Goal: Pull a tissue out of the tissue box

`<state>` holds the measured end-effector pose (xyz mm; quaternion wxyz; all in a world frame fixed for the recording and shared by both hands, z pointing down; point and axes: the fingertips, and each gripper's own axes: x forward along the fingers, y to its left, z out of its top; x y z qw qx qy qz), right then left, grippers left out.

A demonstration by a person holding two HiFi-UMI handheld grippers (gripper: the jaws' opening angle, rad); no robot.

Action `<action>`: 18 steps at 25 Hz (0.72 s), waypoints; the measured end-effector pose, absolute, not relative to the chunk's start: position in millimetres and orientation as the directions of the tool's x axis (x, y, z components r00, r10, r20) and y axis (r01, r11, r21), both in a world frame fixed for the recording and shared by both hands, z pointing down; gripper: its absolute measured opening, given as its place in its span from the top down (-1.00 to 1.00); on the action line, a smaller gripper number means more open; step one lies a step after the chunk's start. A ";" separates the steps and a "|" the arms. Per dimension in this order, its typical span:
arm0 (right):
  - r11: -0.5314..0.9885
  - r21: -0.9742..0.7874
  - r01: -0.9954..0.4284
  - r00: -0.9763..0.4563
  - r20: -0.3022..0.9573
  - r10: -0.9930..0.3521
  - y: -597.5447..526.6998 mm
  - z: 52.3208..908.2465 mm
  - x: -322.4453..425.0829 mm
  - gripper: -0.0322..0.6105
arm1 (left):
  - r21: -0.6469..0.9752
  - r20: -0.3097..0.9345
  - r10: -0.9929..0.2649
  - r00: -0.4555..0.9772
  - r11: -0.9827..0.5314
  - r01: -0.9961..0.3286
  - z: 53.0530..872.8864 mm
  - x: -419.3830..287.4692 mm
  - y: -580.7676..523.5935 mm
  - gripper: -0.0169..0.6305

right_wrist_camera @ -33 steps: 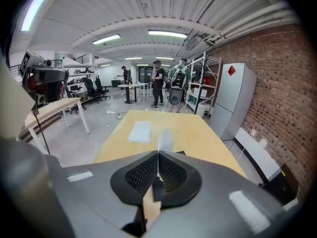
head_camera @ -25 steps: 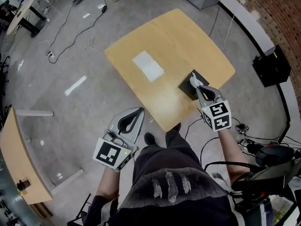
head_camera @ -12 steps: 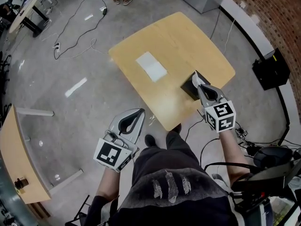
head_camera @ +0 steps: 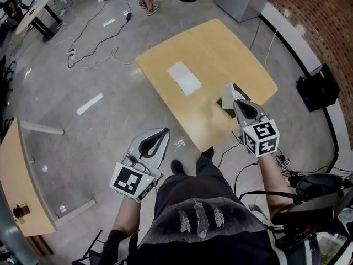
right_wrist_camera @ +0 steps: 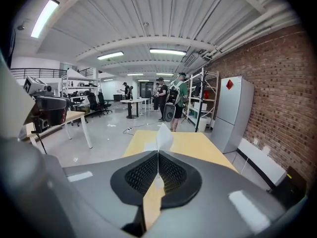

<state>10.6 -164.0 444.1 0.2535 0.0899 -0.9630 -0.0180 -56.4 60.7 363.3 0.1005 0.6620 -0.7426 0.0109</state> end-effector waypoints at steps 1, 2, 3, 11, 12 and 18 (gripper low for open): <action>0.983 0.084 -0.164 -0.857 0.481 -0.184 -160.8 442.2 10.5 0.89 | 0.115 0.158 -0.982 -0.105 0.124 -0.986 362.5 -56.5 64.3 0.94; 0.983 0.087 -0.163 -0.859 0.477 -0.185 -157.5 440.2 10.6 0.89 | 0.112 0.154 -0.982 -0.106 0.124 -0.986 361.8 -56.4 67.9 0.94; 0.983 0.090 -0.162 -0.862 0.473 -0.185 -154.1 438.0 10.9 0.89 | 0.109 0.149 -0.983 -0.107 0.124 -0.986 361.1 -56.0 71.5 0.94; 0.981 0.111 -0.159 -0.871 0.452 -0.192 -126.8 422.6 11.1 0.89 | 0.102 0.128 -0.986 -0.106 0.119 -0.988 357.7 -58.4 99.3 0.94; 0.981 0.112 -0.159 -0.872 0.450 -0.192 -124.0 421.2 11.2 0.89 | 0.102 0.124 -0.987 -0.104 0.117 -0.988 356.0 -58.7 101.0 0.94; 0.980 0.126 -0.151 -0.873 0.448 -0.192 -107.3 415.4 14.1 0.89 | 0.092 0.104 -0.989 -0.107 0.117 -0.989 350.4 -58.7 112.5 0.94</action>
